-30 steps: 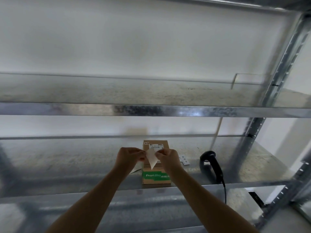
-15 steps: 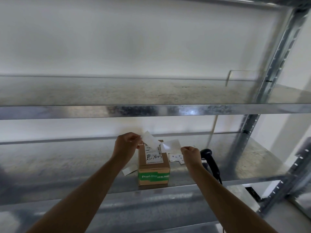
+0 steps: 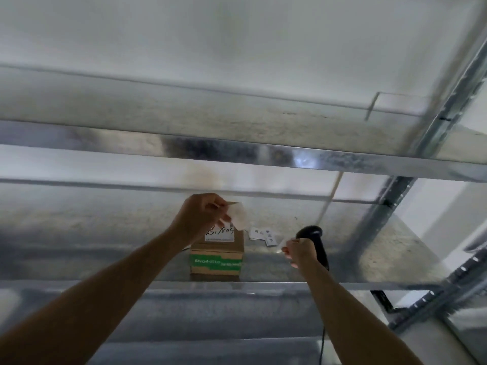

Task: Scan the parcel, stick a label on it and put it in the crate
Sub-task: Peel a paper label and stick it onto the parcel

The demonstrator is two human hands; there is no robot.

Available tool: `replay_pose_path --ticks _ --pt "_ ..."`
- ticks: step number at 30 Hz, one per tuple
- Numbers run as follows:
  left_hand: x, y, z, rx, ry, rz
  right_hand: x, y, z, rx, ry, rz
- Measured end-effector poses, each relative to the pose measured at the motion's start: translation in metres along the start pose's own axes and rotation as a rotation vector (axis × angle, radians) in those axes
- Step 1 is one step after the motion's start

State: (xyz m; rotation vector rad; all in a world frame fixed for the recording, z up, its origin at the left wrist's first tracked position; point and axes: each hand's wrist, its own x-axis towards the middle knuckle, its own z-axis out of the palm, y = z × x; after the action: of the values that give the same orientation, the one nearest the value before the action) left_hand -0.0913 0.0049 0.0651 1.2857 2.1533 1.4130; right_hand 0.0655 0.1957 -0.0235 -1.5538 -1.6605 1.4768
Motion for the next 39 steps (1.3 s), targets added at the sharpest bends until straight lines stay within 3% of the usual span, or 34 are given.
replay_pose_path --ticks 3,4,6,7,8,10,12,15,21,25,33,39 --pt "0.005 0.010 0.010 0.068 -0.014 0.045 0.027 0.015 -0.001 0.043 -0.077 0.028" --pt "0.006 0.011 0.013 0.089 -0.009 0.057 0.036 0.017 0.001 -0.081 -0.113 0.040" --pt "0.008 0.010 0.017 0.120 0.003 0.070 0.049 0.025 0.005 -0.757 -0.080 -0.268" --pt "0.008 0.008 0.019 0.123 0.006 0.065 0.047 0.020 0.006 -0.835 -0.049 -0.369" --pt "0.008 0.005 0.021 0.124 0.006 0.058 0.043 0.017 0.009 -0.719 -0.065 -0.322" --pt "0.008 0.001 0.024 0.135 0.001 0.046 0.043 0.009 0.014 -0.245 -0.079 -0.124" --pt "0.010 -0.004 0.025 0.153 0.009 0.016 0.049 0.013 0.025 -0.314 -0.049 -0.183" --pt "0.014 -0.012 0.026 0.185 0.020 -0.031 0.054 0.009 0.039 -0.256 -0.142 -0.186" --pt "0.018 -0.022 0.030 0.334 -0.012 -0.015 0.046 -0.043 0.045 0.067 -0.593 -0.162" --pt "0.017 -0.026 0.033 0.459 -0.075 0.014 0.035 -0.071 0.040 -0.013 -0.716 -0.283" --pt "0.019 -0.030 0.036 0.564 -0.126 0.055 0.029 -0.077 0.024 -0.340 -0.764 -0.439" --pt "0.007 -0.058 0.048 0.563 -0.044 -0.039 0.035 -0.073 0.019 -0.218 -0.551 -0.459"
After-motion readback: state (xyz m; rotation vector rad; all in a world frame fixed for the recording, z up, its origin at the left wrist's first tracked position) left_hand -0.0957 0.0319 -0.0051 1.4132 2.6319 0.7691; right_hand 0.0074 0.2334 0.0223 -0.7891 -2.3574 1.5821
